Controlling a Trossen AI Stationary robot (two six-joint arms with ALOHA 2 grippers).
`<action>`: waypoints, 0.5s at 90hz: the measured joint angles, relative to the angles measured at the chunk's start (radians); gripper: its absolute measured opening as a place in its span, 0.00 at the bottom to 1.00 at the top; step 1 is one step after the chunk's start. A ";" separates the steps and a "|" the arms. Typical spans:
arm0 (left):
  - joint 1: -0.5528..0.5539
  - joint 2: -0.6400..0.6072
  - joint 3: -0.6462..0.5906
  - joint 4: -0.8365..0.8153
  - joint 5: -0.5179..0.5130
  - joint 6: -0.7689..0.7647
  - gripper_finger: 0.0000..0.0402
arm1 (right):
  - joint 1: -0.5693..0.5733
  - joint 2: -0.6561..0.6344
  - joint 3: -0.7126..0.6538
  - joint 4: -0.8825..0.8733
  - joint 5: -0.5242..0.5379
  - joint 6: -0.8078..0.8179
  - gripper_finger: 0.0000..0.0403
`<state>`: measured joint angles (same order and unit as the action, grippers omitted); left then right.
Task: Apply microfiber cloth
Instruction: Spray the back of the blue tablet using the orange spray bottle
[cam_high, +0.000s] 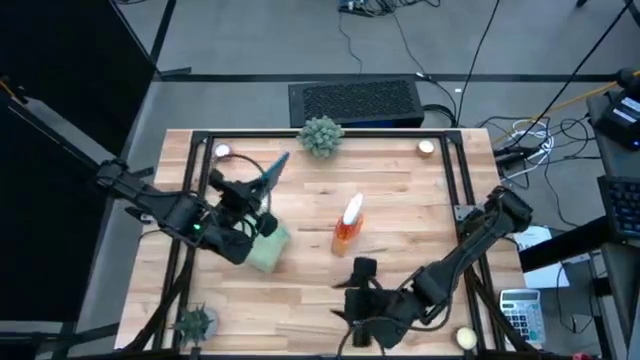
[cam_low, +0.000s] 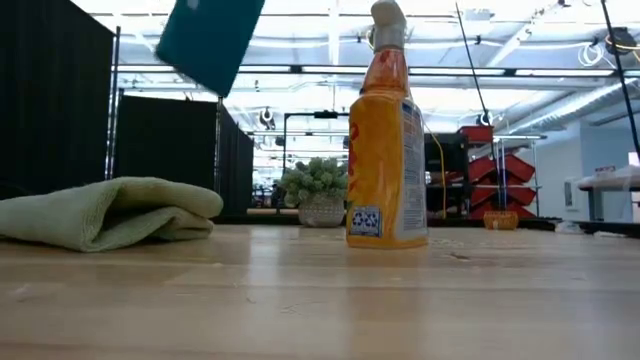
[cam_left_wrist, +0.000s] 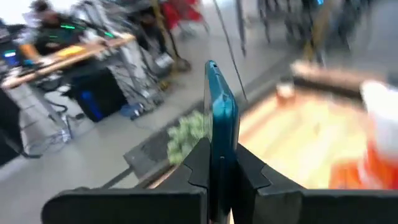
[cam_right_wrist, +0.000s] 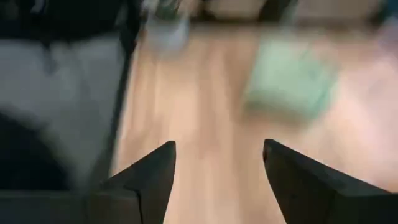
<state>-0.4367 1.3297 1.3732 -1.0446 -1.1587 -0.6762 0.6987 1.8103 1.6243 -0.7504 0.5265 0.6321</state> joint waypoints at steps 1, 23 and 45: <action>0.004 0.003 -0.002 0.003 0.009 0.009 0.01 | 0.001 0.000 0.000 -0.028 -0.003 0.026 0.55; 0.097 0.039 -0.177 0.237 0.194 0.186 0.01 | -0.002 0.024 -0.008 -0.715 0.150 0.545 0.52; 0.246 0.101 -0.341 0.743 0.426 0.523 0.01 | -0.131 -0.036 -0.261 -0.549 0.249 0.517 0.52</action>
<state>-0.1905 1.4311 1.0324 -0.3014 -0.7327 -0.1534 0.5674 1.7739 1.3636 -1.2994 0.7754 1.1496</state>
